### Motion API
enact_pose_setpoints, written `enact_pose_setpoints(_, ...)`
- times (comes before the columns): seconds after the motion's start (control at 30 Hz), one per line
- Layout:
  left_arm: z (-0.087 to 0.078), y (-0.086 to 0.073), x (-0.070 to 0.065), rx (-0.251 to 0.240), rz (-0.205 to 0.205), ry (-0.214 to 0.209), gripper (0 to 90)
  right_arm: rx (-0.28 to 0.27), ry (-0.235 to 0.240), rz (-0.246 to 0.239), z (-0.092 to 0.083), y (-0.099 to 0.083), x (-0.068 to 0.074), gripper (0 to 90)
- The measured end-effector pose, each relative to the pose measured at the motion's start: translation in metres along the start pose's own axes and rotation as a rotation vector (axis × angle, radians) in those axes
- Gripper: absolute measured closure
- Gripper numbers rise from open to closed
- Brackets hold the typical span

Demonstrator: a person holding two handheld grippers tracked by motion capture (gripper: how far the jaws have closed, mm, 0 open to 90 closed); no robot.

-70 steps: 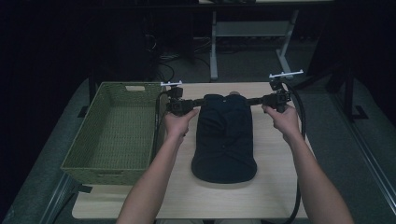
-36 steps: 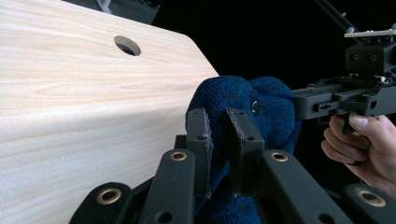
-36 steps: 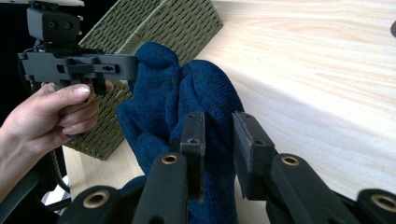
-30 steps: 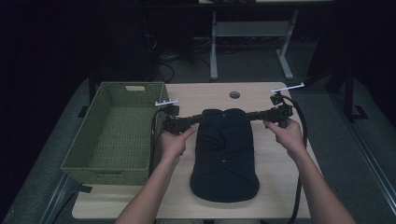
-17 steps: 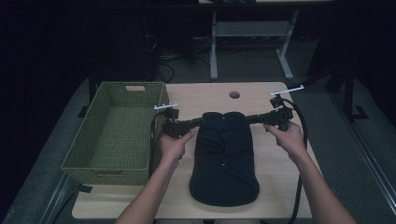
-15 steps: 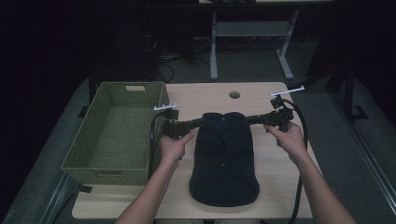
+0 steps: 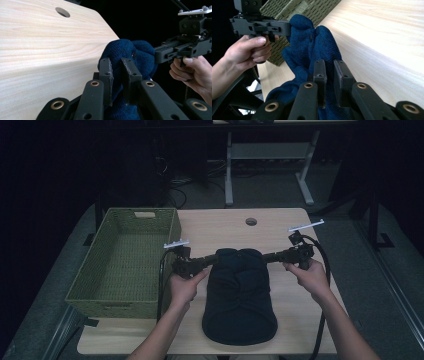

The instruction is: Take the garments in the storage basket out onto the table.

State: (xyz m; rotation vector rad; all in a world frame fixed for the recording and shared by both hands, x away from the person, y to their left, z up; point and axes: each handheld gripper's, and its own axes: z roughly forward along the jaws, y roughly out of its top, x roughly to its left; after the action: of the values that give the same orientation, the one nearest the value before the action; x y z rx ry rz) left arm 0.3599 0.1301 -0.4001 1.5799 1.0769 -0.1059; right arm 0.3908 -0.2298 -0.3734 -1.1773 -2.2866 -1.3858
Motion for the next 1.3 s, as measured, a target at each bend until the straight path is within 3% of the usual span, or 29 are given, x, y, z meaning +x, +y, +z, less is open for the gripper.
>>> enact_pose_setpoints(0.33,-0.015,-0.016,-0.014,0.022,0.032,-0.013,80.0,0.009,0.044,-0.036,-0.007,-0.024,0.016,82.0)
enact_pose_setpoints(0.43,-0.019,-0.023,-0.018,0.047,0.041,-0.016,80.2,0.016,0.051,-0.04,-0.008,-0.035,0.023,82.1)
enact_pose_setpoints(0.63,-0.026,-0.038,-0.019,0.088,0.03,-0.033,80.4,0.023,0.07,-0.035,-0.007,-0.056,0.028,82.1)
enact_pose_setpoints(0.73,-0.027,-0.047,-0.017,0.102,0.004,-0.051,80.5,0.043,0.073,-0.037,-0.006,-0.063,0.03,81.2)
enact_pose_setpoints(0.97,-0.029,-0.053,-0.015,0.125,0.007,-0.054,80.8,0.037,0.111,-0.012,-0.011,-0.058,0.028,67.8)
enact_pose_setpoints(1.13,-0.028,-0.057,-0.014,0.143,0.003,-0.061,80.8,0.007,0.127,0.003,-0.011,-0.047,0.024,68.3)
enact_pose_setpoints(1.23,-0.027,-0.059,-0.014,0.147,0.011,-0.064,80.8,0.007,0.103,0.007,-0.004,-0.041,0.021,71.0)
enact_pose_setpoints(1.3,-0.027,-0.059,-0.014,0.148,0.008,-0.068,80.8,0.054,0.062,0.014,0.006,-0.038,0.02,73.9)
